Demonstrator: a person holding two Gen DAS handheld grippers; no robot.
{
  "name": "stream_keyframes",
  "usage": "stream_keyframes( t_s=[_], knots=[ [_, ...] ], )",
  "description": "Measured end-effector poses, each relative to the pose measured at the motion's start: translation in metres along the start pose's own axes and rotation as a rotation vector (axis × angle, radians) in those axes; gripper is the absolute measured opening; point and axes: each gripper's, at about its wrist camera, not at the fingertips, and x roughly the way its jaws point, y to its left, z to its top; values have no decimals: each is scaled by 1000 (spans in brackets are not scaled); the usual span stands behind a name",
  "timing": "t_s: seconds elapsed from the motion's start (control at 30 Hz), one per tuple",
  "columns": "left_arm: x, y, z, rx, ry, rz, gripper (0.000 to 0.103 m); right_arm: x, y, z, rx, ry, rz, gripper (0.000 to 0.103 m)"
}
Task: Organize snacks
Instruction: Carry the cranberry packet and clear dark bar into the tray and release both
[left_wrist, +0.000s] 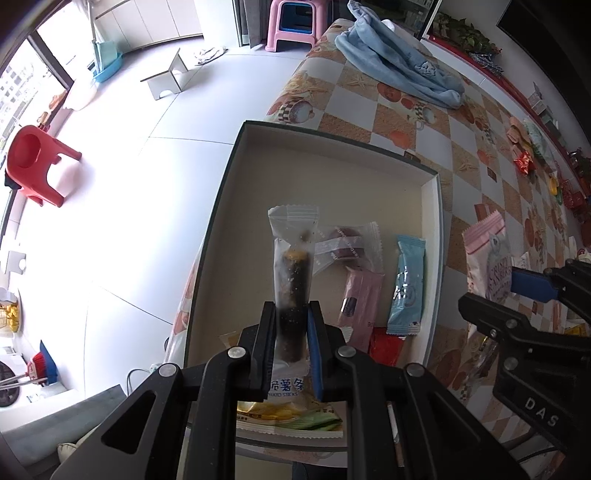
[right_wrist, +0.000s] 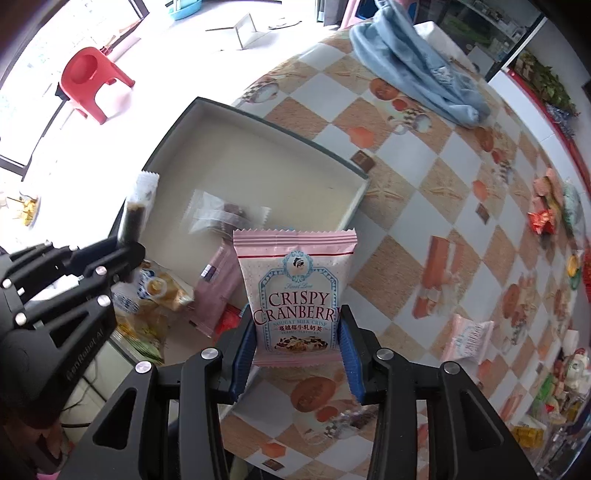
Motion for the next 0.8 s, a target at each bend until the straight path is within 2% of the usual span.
stream_keyframes(
  t_s=[0.17, 0.43, 0.53, 0.57, 0.6, 0.63, 0.67, 0.7, 0.8],
  knots=[
    [11, 2, -4, 2, 30, 5, 18, 19, -6, 12, 108, 47, 138, 44],
    [23, -2, -7, 18, 61, 0, 18, 41, 0, 19, 140, 109, 210, 44],
    [22, -5, -8, 29, 55, -1, 21, 47, -1, 18, 151, 133, 218, 45],
    [21, -6, -8, 36, 54, 0, 30, 48, -2, 17, 153, 136, 217, 45],
    [21, -8, -9, 41, 53, 4, 50, 49, -3, 16, 160, 142, 212, 51],
    [19, -8, -9, 42, 48, 13, 61, 49, -5, 16, 165, 145, 206, 69],
    [18, -9, -9, 40, 38, 21, 78, 49, -7, 15, 172, 145, 198, 80],
    [15, -9, -9, 37, 22, 27, 81, 48, -12, 13, 184, 139, 196, 89],
    [14, -12, -9, 43, 24, 20, 81, 49, -24, 7, 214, 151, 193, 89]
  ],
)
